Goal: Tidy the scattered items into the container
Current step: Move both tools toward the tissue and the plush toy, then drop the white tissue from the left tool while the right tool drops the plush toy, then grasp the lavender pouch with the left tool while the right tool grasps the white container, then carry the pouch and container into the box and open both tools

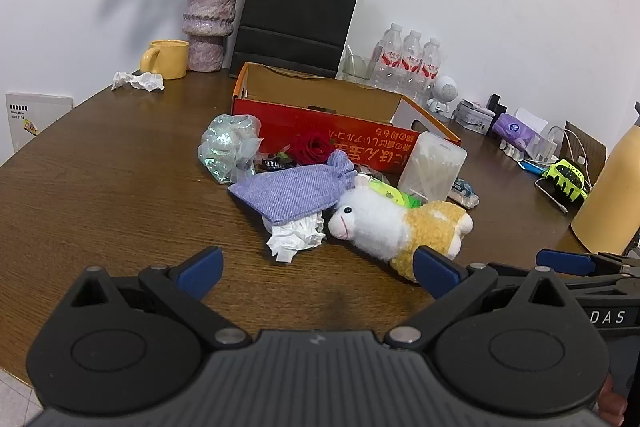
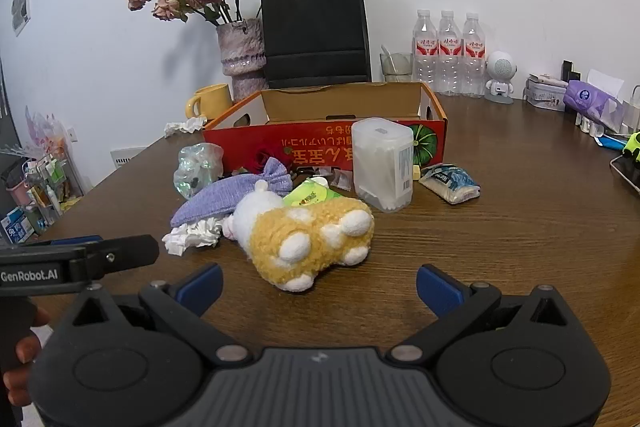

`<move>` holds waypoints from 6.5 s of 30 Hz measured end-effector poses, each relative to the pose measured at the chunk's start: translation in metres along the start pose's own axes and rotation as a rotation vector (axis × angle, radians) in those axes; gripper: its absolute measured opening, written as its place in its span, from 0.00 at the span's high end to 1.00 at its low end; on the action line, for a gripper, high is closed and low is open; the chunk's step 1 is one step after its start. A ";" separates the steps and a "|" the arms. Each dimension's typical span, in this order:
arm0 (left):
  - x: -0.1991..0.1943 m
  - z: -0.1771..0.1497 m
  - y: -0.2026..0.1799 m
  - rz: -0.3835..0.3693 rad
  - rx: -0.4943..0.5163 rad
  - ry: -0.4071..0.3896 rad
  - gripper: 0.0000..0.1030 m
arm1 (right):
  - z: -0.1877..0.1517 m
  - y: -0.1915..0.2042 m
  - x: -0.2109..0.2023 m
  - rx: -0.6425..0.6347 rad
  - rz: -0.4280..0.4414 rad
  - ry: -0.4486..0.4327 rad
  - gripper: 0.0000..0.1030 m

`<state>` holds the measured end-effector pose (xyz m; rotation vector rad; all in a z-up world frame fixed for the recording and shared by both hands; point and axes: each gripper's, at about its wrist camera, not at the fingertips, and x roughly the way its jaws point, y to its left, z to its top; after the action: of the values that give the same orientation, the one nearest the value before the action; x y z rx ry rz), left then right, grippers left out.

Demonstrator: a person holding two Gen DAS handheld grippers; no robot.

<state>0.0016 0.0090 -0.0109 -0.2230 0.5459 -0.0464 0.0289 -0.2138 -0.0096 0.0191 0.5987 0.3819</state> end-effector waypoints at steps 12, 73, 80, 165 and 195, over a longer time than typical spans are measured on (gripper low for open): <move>0.004 -0.001 0.000 0.004 0.001 0.018 0.00 | -0.001 0.000 0.001 0.001 0.000 0.008 0.00; 0.043 0.108 -0.009 -0.211 0.114 -0.117 0.81 | 0.131 -0.012 0.043 -0.193 0.109 -0.157 0.58; 0.101 0.160 -0.007 -0.197 0.031 -0.119 0.81 | 0.178 -0.034 0.086 -0.125 0.044 -0.216 0.58; 0.139 0.039 -0.002 -0.081 0.256 0.171 0.49 | 0.075 -0.086 0.162 -0.022 -0.009 -0.014 0.30; 0.110 0.127 -0.001 -0.168 0.109 -0.143 0.76 | 0.130 -0.069 0.112 -0.026 0.033 -0.313 0.61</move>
<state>0.1610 0.0220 0.0387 -0.1642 0.3805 -0.2211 0.2089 -0.2259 0.0281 0.0624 0.2844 0.4094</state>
